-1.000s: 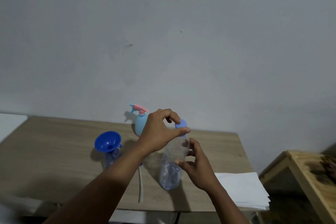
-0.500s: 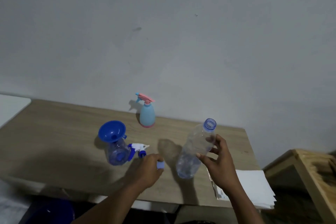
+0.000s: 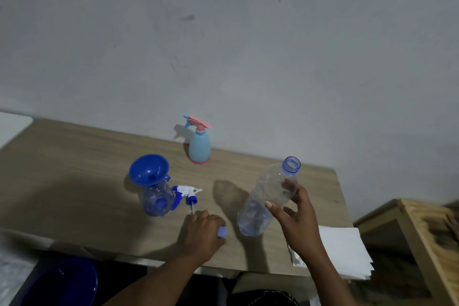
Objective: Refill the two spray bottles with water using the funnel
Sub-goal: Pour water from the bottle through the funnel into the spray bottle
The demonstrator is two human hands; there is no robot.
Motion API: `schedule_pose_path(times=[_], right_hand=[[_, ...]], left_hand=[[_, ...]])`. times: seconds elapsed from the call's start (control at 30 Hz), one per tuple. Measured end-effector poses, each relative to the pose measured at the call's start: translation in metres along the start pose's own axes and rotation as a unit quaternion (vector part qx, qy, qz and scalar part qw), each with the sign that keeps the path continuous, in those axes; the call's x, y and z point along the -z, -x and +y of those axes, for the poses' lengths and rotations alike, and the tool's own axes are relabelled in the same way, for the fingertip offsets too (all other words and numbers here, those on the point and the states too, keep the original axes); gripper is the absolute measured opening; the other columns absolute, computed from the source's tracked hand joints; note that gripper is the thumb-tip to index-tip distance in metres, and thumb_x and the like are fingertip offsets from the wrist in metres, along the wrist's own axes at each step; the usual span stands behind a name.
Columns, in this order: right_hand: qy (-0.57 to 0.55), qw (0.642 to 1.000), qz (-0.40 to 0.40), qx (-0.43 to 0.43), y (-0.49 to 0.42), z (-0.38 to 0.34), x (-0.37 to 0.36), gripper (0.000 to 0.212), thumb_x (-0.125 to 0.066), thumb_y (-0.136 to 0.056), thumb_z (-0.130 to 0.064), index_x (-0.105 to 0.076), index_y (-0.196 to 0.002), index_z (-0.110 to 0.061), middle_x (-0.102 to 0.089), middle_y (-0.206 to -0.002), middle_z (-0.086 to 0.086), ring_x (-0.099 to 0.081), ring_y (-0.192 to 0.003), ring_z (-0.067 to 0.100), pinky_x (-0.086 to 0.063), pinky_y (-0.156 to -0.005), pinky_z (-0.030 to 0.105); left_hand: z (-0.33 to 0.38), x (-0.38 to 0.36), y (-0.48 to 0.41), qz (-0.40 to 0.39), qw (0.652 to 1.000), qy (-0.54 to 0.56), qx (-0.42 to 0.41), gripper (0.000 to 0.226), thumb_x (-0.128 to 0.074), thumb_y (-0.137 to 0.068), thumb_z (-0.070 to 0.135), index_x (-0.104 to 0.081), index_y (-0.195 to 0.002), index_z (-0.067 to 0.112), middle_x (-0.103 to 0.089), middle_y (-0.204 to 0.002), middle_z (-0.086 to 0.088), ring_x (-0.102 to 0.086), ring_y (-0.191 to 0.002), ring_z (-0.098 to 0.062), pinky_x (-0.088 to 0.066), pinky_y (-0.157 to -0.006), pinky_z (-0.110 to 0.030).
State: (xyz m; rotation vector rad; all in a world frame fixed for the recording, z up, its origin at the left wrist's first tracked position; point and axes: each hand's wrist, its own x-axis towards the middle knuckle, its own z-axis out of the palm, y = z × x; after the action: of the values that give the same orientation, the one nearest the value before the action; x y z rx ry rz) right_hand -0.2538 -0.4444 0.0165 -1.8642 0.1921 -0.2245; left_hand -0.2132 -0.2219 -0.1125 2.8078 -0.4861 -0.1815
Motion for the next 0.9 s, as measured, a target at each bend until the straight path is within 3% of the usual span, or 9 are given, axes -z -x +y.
schedule_pose_path(times=[0.1,0.2,0.3,0.37,0.47,0.57,0.63,0.73,0.9], right_hand=[[-0.017,1.000,-0.008,0.021,0.001,0.001,-0.005,0.052,-0.077,-0.084,-0.019,-0.050,-0.127,-0.028,-0.057,-0.132,-0.012,-0.056,-0.124,0.006,-0.051,-0.103,0.051],[-0.029,0.998,0.009,0.061,0.001,-0.003,-0.013,0.051,-0.074,-0.087,-0.016,-0.047,-0.130,-0.025,-0.056,-0.134,-0.009,-0.054,-0.128,0.014,-0.046,-0.107,0.051],[-0.042,0.990,0.053,0.124,-0.004,-0.022,-0.025,0.055,-0.075,-0.085,-0.025,-0.043,-0.130,-0.029,-0.055,-0.134,-0.011,-0.053,-0.129,0.012,-0.044,-0.110,0.037],[-0.045,0.982,0.073,0.169,-0.008,-0.039,-0.034,0.056,-0.069,-0.080,-0.036,-0.040,-0.128,-0.033,-0.057,-0.128,-0.020,-0.056,-0.123,0.008,-0.045,-0.104,0.024],[-0.024,0.980,0.046,0.194,-0.015,-0.057,-0.051,0.062,-0.065,-0.081,-0.042,-0.036,-0.134,-0.027,-0.062,-0.118,-0.009,-0.061,-0.111,0.006,-0.047,-0.096,0.018],[0.001,0.983,-0.014,0.183,-0.016,-0.074,-0.072,0.066,-0.066,-0.082,-0.045,-0.035,-0.138,-0.031,-0.063,-0.114,-0.006,-0.064,-0.101,0.002,-0.050,-0.084,0.011],[0.020,0.983,-0.049,0.177,-0.014,-0.084,-0.087,0.062,-0.067,-0.087,-0.041,-0.035,-0.139,-0.034,-0.062,-0.113,-0.008,-0.064,-0.100,0.002,-0.052,-0.078,0.011],[0.046,0.981,-0.092,0.167,-0.011,-0.099,-0.105,0.061,-0.069,-0.086,-0.039,-0.040,-0.139,-0.034,-0.065,-0.105,-0.008,-0.066,-0.096,0.005,-0.053,-0.077,0.013],[0.145,0.970,-0.132,0.144,-0.002,-0.112,-0.122,0.059,-0.073,-0.082,-0.045,-0.046,-0.134,-0.038,-0.070,-0.094,-0.004,-0.068,-0.087,0.008,-0.056,-0.074,0.021]], left_hand=[[0.007,0.010,0.010,0.073,0.996,0.050,-0.028,0.043,-0.071,-0.067,0.060,-0.068,-0.103,0.036,-0.066,-0.105,0.022,-0.060,-0.100,-0.008,-0.038,-0.086,-0.028],[0.000,0.022,0.030,0.158,0.978,0.133,-0.010,0.036,-0.071,-0.067,0.060,-0.068,-0.094,0.037,-0.064,-0.094,0.026,-0.054,-0.091,0.001,-0.025,-0.078,-0.019],[-0.023,0.041,0.057,0.243,0.936,0.244,0.078,0.025,-0.079,-0.070,0.050,-0.067,-0.083,0.033,-0.064,-0.083,0.022,-0.056,-0.081,0.003,-0.038,-0.076,-0.020],[-0.040,0.061,0.075,0.261,0.899,0.315,0.155,0.028,-0.088,-0.069,0.035,-0.063,-0.079,0.028,-0.063,-0.078,0.016,-0.059,-0.074,-0.003,-0.045,-0.067,-0.022],[-0.070,0.095,0.089,0.299,0.878,0.289,0.238,0.040,-0.089,-0.066,0.034,-0.055,-0.085,0.029,-0.057,-0.081,0.012,-0.056,-0.073,-0.006,-0.047,-0.063,-0.025],[-0.100,0.126,0.087,0.376,0.853,0.292,0.214,0.067,-0.095,-0.055,0.028,-0.058,-0.109,0.016,-0.058,-0.096,0.003,-0.055,-0.083,-0.018,-0.053,-0.071,-0.028],[-0.113,0.150,0.080,0.346,0.859,0.332,0.179,0.085,-0.095,-0.055,0.026,-0.053,-0.127,0.014,-0.058,-0.114,0.000,-0.055,-0.098,-0.017,-0.052,-0.083,-0.026],[-0.128,0.181,0.069,0.222,0.895,0.359,0.145,0.107,-0.092,-0.057,0.046,-0.036,-0.147,0.027,-0.048,-0.140,0.011,-0.047,-0.124,-0.009,-0.044,-0.102,-0.035],[-0.143,0.201,0.049,0.119,0.941,0.304,0.094,0.110,-0.089,-0.056,0.056,-0.035,-0.148,0.029,-0.046,-0.147,0.012,-0.045,-0.132,-0.010,-0.039,-0.104,-0.030]])
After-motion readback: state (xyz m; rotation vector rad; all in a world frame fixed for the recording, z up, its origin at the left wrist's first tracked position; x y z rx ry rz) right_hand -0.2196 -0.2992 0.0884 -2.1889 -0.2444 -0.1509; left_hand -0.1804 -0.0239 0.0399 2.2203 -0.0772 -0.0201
